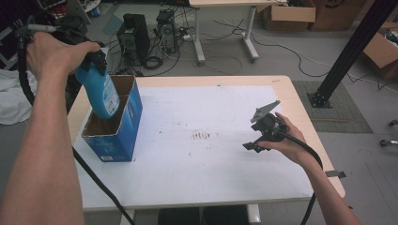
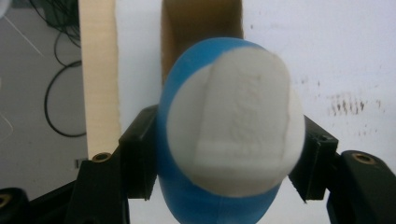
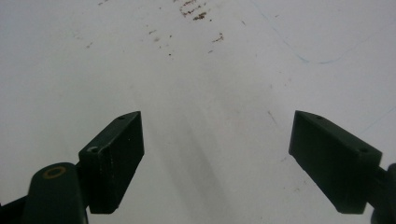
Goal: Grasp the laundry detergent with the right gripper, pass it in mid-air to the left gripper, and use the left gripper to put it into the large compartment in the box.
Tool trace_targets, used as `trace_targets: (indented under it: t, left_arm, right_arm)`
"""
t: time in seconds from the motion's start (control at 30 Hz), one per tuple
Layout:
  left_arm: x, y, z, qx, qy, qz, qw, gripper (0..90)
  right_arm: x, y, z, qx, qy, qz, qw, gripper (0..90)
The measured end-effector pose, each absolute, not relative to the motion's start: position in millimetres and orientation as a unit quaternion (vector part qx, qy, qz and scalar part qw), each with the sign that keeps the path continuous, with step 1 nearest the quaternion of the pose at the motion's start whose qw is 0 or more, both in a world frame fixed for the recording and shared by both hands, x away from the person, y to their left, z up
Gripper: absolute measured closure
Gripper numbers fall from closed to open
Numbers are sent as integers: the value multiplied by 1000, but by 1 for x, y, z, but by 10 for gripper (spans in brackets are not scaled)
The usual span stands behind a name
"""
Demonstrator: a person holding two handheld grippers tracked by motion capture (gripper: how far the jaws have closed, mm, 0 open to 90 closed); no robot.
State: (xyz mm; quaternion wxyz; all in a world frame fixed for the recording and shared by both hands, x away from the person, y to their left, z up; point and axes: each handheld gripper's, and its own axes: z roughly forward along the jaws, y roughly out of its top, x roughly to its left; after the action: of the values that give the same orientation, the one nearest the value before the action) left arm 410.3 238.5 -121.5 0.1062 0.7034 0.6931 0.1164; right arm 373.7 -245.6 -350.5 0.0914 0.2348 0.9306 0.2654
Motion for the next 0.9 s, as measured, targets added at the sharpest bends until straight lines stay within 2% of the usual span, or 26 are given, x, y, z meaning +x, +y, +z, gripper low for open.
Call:
trace_targets:
  t: [0.17, 0.63, 0.9]
  left_arm:
    - [412, 240, -140, 702, 696, 114, 99, 379]
    - [416, 248, -228, 691, 711, 91, 95, 379]
    - [417, 250, -256, 688, 715, 91, 87, 378]
  right_arm:
    - [372, -247, -354, 240, 930, 264, 90, 180]
    - [370, -245, -359, 235, 933, 259, 90, 183]
    - [368, -246, -363, 238, 933, 255, 90, 186]
